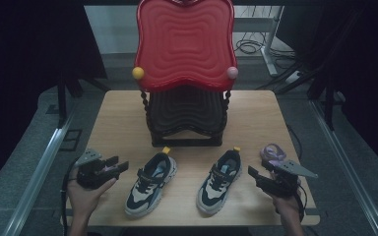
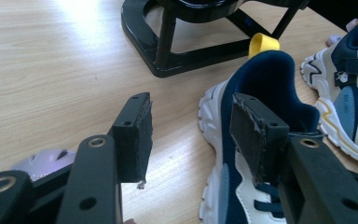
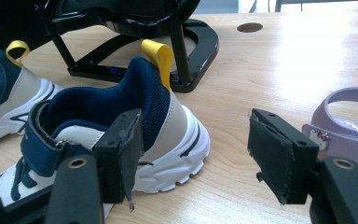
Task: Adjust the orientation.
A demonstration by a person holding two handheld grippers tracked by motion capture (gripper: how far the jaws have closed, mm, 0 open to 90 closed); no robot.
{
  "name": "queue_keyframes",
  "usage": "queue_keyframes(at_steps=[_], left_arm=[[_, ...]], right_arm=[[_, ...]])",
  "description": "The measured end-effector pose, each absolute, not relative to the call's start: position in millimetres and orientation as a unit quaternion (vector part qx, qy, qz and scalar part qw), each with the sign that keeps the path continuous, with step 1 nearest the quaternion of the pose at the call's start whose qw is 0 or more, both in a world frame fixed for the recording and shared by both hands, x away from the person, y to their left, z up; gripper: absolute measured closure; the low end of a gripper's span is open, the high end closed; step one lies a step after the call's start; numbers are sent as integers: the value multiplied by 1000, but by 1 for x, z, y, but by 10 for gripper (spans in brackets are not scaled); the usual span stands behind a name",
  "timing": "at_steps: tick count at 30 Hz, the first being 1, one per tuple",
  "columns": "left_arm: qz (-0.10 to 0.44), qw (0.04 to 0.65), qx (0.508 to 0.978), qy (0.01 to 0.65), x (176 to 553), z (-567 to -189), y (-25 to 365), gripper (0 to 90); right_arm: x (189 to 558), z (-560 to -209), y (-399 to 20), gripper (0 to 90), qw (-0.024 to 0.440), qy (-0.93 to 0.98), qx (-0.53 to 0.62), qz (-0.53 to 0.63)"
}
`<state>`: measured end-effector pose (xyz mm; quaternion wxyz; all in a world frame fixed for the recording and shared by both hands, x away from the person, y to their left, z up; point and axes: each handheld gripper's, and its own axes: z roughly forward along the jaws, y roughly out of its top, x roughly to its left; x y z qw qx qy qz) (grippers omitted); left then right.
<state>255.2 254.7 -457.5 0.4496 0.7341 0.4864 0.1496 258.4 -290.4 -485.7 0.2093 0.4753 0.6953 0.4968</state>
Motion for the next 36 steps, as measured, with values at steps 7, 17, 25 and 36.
queue_keyframes(at_steps=[7, 17, 25, 36], left_arm=[[159, 454, 729, 487, 248, -452, 255, 484], [164, 458, 725, 487, 248, -449, 260, 472], [158, 454, 732, 483, 250, -451, 255, 468], [154, 452, 736, 480, 253, -450, 254, 461]], right_arm=[[255, -481, -304, 361, 219, 689, 482, 494], [253, -482, -323, 367, 238, 685, 505, 469], [250, -481, -339, 431, 249, 689, 515, 445], [244, -483, -367, 801, 251, 693, 530, 419]])
